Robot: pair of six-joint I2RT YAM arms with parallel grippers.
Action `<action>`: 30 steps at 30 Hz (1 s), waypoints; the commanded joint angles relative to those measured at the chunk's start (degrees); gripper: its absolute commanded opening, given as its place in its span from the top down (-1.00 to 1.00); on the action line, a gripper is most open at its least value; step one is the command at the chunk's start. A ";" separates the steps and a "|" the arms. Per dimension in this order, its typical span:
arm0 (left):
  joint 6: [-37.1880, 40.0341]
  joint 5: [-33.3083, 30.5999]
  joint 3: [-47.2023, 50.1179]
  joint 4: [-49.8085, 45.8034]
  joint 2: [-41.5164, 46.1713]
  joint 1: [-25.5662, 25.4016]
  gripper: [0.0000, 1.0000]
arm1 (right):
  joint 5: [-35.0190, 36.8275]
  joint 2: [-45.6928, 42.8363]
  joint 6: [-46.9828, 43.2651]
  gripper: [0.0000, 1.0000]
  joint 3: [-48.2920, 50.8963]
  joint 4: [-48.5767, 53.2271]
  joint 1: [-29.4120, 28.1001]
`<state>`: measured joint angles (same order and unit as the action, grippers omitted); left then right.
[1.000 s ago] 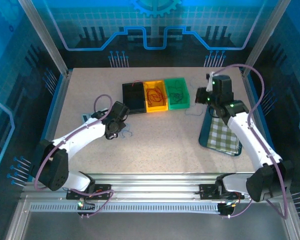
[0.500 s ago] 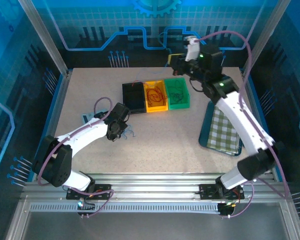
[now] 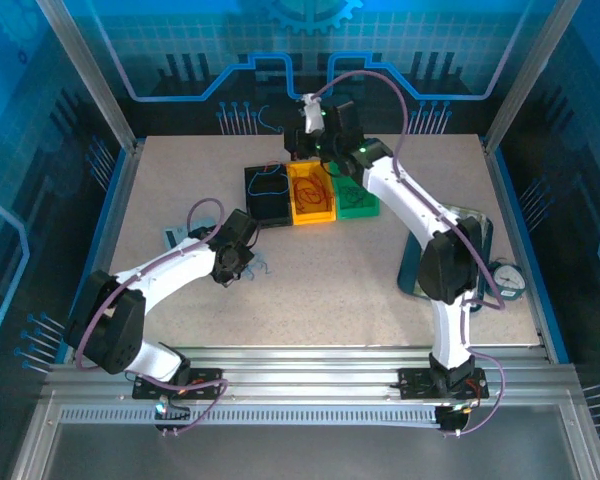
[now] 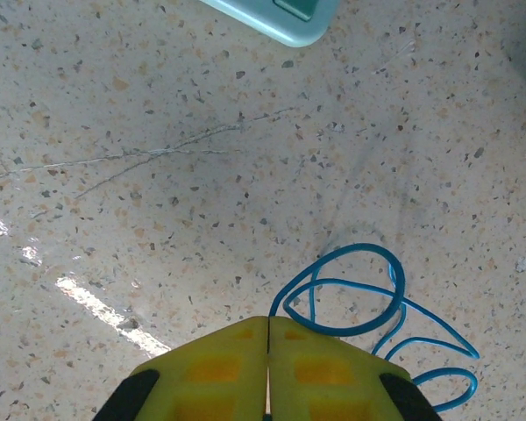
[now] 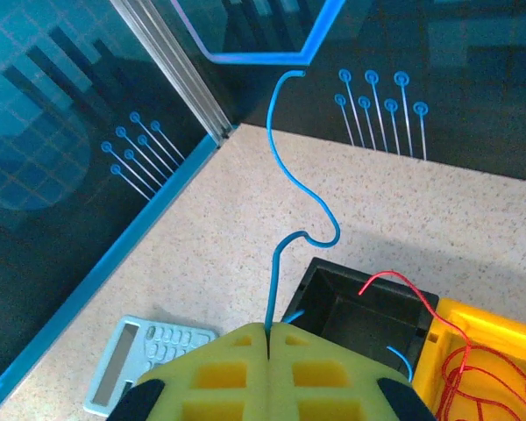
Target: Untangle the cables
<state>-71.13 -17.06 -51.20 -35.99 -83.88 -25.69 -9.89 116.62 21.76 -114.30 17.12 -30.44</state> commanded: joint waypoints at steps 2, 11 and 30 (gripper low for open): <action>-0.94 0.12 0.53 -2.28 1.53 -0.15 1.00 | 3.22 2.25 -2.73 1.00 -3.99 1.90 -1.24; -0.73 0.87 0.11 -2.24 0.85 0.29 1.00 | 7.42 5.85 -7.74 1.00 -2.88 5.49 -3.82; 2.88 0.71 -2.63 -2.66 1.85 0.73 1.00 | 8.01 16.36 -4.12 0.89 -6.50 11.46 -5.86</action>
<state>-70.00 -16.62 -51.66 -37.21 -83.72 -25.39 -3.09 131.96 16.78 -117.38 24.60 -36.21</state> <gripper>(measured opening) 0.059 0.055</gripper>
